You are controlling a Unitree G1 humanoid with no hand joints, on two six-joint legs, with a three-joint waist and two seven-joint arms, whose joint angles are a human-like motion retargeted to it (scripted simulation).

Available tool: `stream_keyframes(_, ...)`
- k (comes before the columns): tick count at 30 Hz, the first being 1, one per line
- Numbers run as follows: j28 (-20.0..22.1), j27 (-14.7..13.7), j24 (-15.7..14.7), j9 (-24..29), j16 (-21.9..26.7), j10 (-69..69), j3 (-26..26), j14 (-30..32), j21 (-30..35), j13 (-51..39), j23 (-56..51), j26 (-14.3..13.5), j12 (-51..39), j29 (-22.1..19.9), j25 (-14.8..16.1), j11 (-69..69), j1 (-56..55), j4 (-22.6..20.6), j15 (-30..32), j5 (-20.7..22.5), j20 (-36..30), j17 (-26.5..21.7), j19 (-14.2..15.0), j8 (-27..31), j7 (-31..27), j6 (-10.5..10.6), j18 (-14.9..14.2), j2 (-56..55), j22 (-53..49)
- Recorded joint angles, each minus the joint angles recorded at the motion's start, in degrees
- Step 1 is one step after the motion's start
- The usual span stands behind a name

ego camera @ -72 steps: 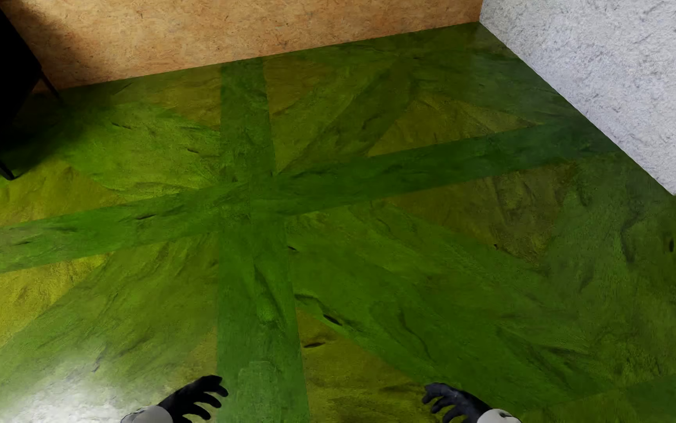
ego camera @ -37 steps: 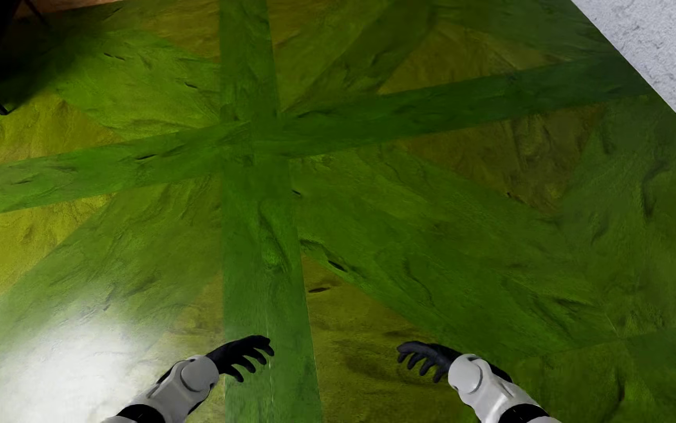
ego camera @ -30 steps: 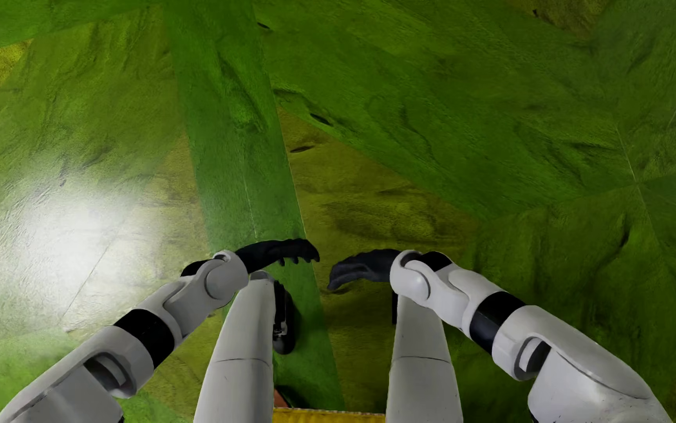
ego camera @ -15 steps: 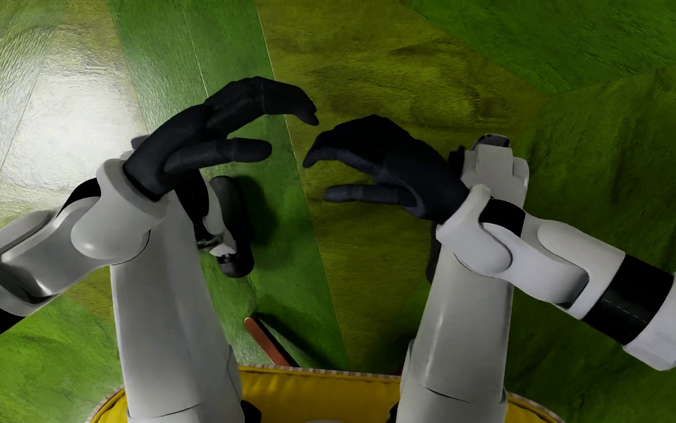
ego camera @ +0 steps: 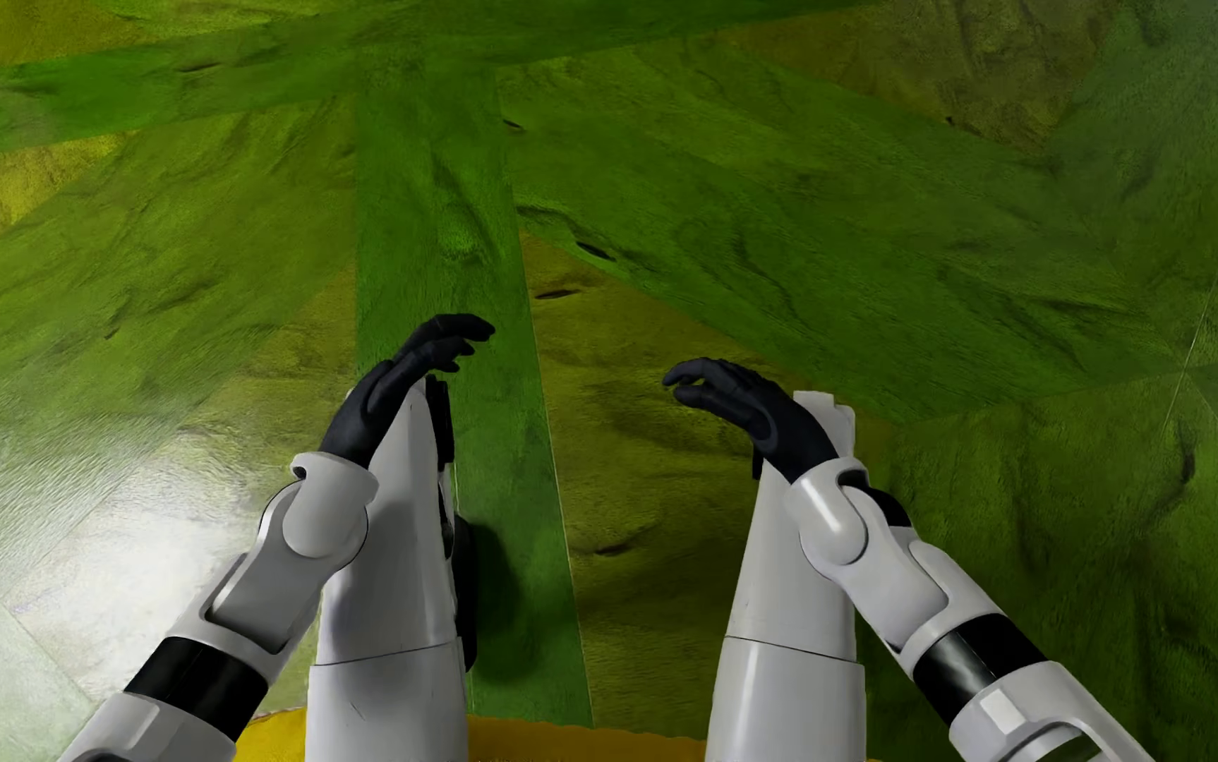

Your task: Sit on the chair

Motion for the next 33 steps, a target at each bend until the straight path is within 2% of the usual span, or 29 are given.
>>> stream_keyframes(2,0.94,0.57,-0.51,-1.43,-0.84,-0.14,0.16,0.37,-0.3,0.73,3.42,0.24,-0.48,-1.22,1.03,-0.38,1.56,-1.02,0.23,0.15,-1.21,1.09,-0.39,-0.27,0.2,0.37,1.07,2.14,3.81)
stream_keyframes(5,3.41,2.73,-3.04,-3.68,-0.93,-0.14,0.25,0.59,-2.79,3.46,8.23,1.17,0.82,-3.73,4.3,-0.81,3.4,-1.76,0.54,0.4,-1.38,2.36,-0.82,-0.65,0.45,0.87,2.23,4.64,9.0)
stream_keyframes(6,4.53,3.82,-4.44,-4.44,-1.31,-0.15,0.21,0.66,-4.4,4.94,10.33,1.73,1.99,-4.22,5.78,-0.91,3.81,-1.84,0.71,0.6,-0.32,2.99,-0.97,-0.7,0.45,0.95,2.42,5.14,11.48)
stream_keyframes(8,5.46,7.06,-7.72,-5.33,-1.93,-0.26,0.08,0.97,-7.69,7.61,16.48,4.2,4.29,-3.36,11.24,-1.06,4.51,-2.08,1.09,0.99,2.07,4.32,-1.52,-0.92,0.62,1.03,2.88,5.97,18.3)
stream_keyframes(9,3.83,8.5,-9.15,-5.8,-2.06,-0.43,-0.01,1.17,-9.15,8.88,20.66,5.75,5.35,-1.51,13.04,-1.15,4.79,-2.2,1.32,1.08,3.09,4.68,-1.78,-0.97,0.71,1.04,2.95,6.18,23.01)
stream_keyframes(11,-2.56,11.37,-8.0,-6.21,-1.78,-0.62,0.04,1.46,-10.27,11.61,29.23,9.31,6.83,4.85,14.27,-1.35,5.45,-2.3,1.57,1.27,3.44,4.4,-2.07,-1.14,1.08,1.25,3.52,6.93,33.41)
stream_keyframes(12,-5.94,12.18,-5.92,-6.38,-1.98,-0.74,0.12,1.53,-10.35,12.84,33.7,10.32,7.41,8.91,13.51,-1.41,5.82,-2.55,1.57,1.12,3.04,4.12,-2.13,-1.25,1.29,1.41,3.7,7.25,38.64)
stream_keyframes(13,-9.02,12.09,-3.07,-6.45,-2.43,-0.83,0.21,1.58,-10.35,14.04,37.45,10.54,8.22,12.83,11.2,-1.38,6.13,-2.63,1.6,1.0,2.84,4.04,-2.12,-1.32,1.42,1.48,3.79,7.51,43.15)
stream_keyframes(15,-12.71,10.2,2.67,-7.02,-4.1,-0.99,0.31,1.59,-10.54,17.05,42.54,9.96,10.82,18.48,3.67,-1.43,6.6,-2.86,1.51,0.6,2.62,4.8,-2.15,-1.52,1.66,1.55,3.86,7.88,50.2)
stream_keyframes(16,-13.99,10.31,4.37,-7.11,-4.96,-1.07,0.34,1.62,-10.86,18.38,44.25,10.31,12.43,19.9,1.78,-1.44,6.84,-2.84,1.49,0.44,2.92,5.57,-2.16,-1.57,1.72,1.54,3.8,8.03,52.23)
stream_keyframes(18,-14.88,10.65,5.15,-7.42,-6.39,-1.19,0.38,1.61,-12.84,21.5,45.52,10.36,16.31,19.76,2.13,-1.33,7.28,-2.92,1.43,0.25,4.47,6.99,-2.24,-1.63,1.85,1.52,3.67,8.11,53.57)
stream_keyframes(20,-15.53,10.48,5.02,-7.69,-7.31,-1.3,0.44,1.66,-15.44,24.53,43.6,9.91,19.5,18.24,4.36,-1.24,7.53,-3.1,1.45,0.09,5.76,8.05,-2.2,-1.51,1.85,1.51,3.53,8.02,52.14)
stream_keyframes(22,-17.04,10.16,5.46,-7.81,-7.9,-1.43,0.5,1.81,-16.45,26.34,40.21,9.57,21.09,18.62,5.62,-1.17,7.86,-3.37,1.52,0.03,5.97,8.38,-2.26,-1.42,1.88,1.56,3.56,8.07,49.87)
stream_keyframes(25,-18.1,8.7,5.92,-7.85,-8.28,-1.66,0.48,2.02,-15.24,26.32,35.85,8.9,20.79,20.29,4.41,-1.13,8.54,-3.83,1.64,-0.03,4.85,7.58,-2.37,-1.22,1.85,1.59,3.56,8.34,47.09)
stream_keyframes(27,-16.74,8.1,5.63,-7.83,-8.47,-1.78,0.4,2.12,-13.55,24.44,35.64,8.68,19.27,19.28,2.77,-1.19,8.82,-4.04,1.75,0.21,3.77,7.28,-2.53,-1.21,1.92,1.8,3.79,8.5,46.97)
stream_keyframes(33,-15.0,9.01,4.59,-6.7,-7.69,-1.84,0.07,2.04,-11.89,20.14,38.07,8.76,15.94,15.97,3.53,-1.08,9.6,-4.23,1.37,0.29,1.47,7.19,-2.55,-1.08,2.02,2.07,4.02,8.97,45.87)
